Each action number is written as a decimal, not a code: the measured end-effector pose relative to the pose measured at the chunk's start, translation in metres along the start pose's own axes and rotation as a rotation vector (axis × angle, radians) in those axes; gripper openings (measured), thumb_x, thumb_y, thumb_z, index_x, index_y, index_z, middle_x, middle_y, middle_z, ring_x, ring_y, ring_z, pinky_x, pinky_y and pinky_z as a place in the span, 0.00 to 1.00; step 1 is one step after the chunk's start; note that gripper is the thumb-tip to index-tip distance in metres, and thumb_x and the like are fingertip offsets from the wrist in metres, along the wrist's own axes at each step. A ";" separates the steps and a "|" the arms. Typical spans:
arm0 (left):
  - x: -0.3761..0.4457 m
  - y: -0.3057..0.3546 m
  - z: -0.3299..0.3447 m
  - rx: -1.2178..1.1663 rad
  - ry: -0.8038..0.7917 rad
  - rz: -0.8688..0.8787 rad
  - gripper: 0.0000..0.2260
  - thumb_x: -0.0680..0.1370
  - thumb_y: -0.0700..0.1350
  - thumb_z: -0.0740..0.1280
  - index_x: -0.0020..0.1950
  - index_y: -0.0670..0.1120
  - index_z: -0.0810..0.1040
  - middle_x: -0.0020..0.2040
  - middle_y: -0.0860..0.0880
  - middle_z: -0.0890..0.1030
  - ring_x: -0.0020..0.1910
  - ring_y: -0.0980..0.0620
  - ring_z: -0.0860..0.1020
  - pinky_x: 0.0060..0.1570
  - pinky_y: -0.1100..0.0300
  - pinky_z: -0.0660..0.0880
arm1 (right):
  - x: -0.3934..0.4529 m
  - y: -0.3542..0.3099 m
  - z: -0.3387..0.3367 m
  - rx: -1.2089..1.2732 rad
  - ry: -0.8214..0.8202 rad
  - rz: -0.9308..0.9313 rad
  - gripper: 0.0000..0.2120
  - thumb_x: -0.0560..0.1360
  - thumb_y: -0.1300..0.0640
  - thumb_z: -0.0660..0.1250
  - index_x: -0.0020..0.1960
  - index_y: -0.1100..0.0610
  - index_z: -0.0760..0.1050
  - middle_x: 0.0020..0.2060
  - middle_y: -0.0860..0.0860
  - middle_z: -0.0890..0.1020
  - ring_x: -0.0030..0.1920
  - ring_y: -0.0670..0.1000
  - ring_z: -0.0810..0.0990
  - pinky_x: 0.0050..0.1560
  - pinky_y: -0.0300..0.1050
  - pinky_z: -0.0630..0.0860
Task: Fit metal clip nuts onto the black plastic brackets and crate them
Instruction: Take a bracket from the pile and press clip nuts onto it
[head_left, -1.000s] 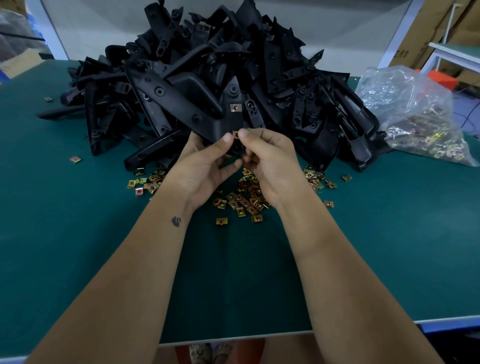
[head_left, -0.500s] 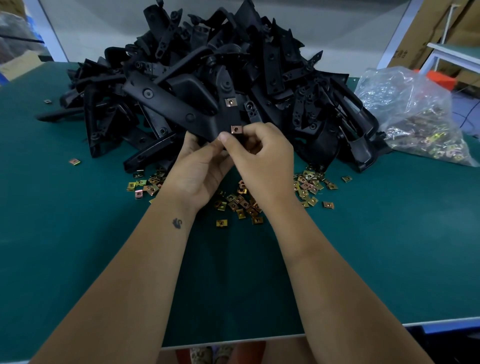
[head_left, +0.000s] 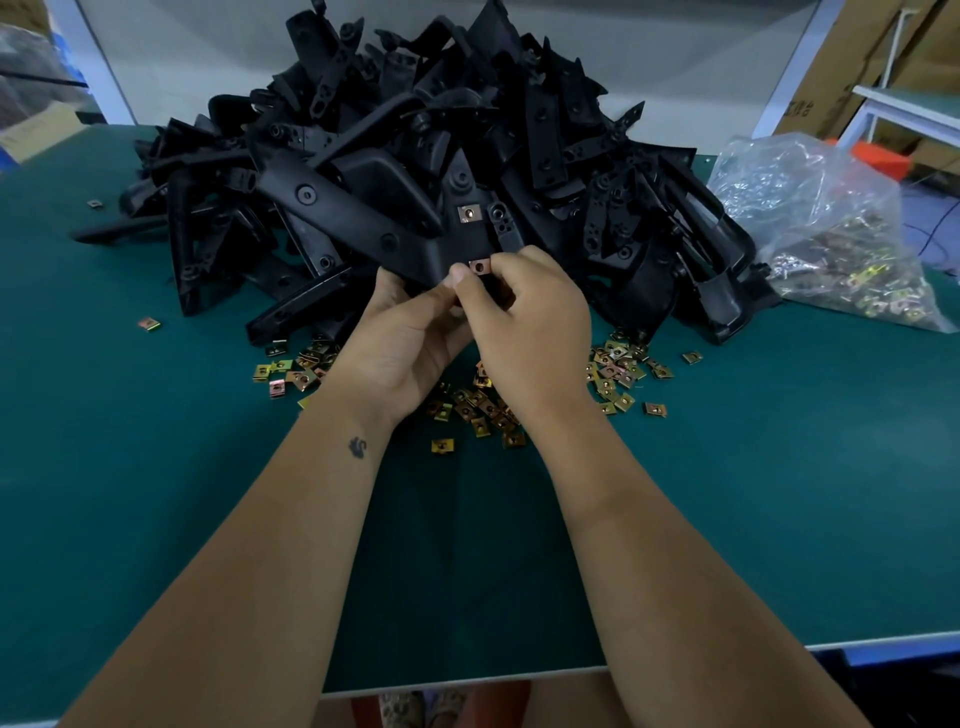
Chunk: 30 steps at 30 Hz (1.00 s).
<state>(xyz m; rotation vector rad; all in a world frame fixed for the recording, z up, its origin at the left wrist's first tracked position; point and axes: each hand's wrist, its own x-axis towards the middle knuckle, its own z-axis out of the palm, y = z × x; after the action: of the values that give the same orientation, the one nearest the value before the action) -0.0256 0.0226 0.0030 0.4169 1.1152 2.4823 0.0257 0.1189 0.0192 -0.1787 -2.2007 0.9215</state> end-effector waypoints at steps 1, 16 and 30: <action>0.000 0.000 0.001 0.009 0.008 0.003 0.16 0.80 0.34 0.63 0.65 0.49 0.73 0.61 0.45 0.81 0.56 0.49 0.82 0.52 0.55 0.80 | 0.000 0.000 0.000 0.004 -0.002 0.001 0.16 0.78 0.49 0.67 0.38 0.60 0.78 0.36 0.47 0.75 0.37 0.48 0.74 0.38 0.50 0.72; -0.002 0.006 0.000 0.036 0.108 0.053 0.05 0.81 0.39 0.65 0.51 0.46 0.80 0.47 0.47 0.84 0.43 0.53 0.82 0.45 0.60 0.80 | 0.002 -0.001 -0.005 0.272 0.034 0.030 0.07 0.74 0.53 0.71 0.39 0.52 0.76 0.38 0.45 0.77 0.40 0.44 0.76 0.41 0.38 0.73; -0.021 0.002 0.026 0.201 0.206 0.128 0.06 0.81 0.40 0.66 0.45 0.46 0.77 0.33 0.51 0.81 0.34 0.54 0.81 0.40 0.60 0.80 | -0.019 0.009 -0.049 0.407 0.110 0.272 0.11 0.74 0.54 0.72 0.34 0.49 0.74 0.29 0.41 0.77 0.32 0.40 0.73 0.33 0.32 0.68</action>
<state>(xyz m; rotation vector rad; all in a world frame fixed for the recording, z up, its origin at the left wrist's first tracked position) 0.0034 0.0284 0.0190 0.3008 1.4712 2.5787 0.0715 0.1453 0.0255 -0.3302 -1.8700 1.4518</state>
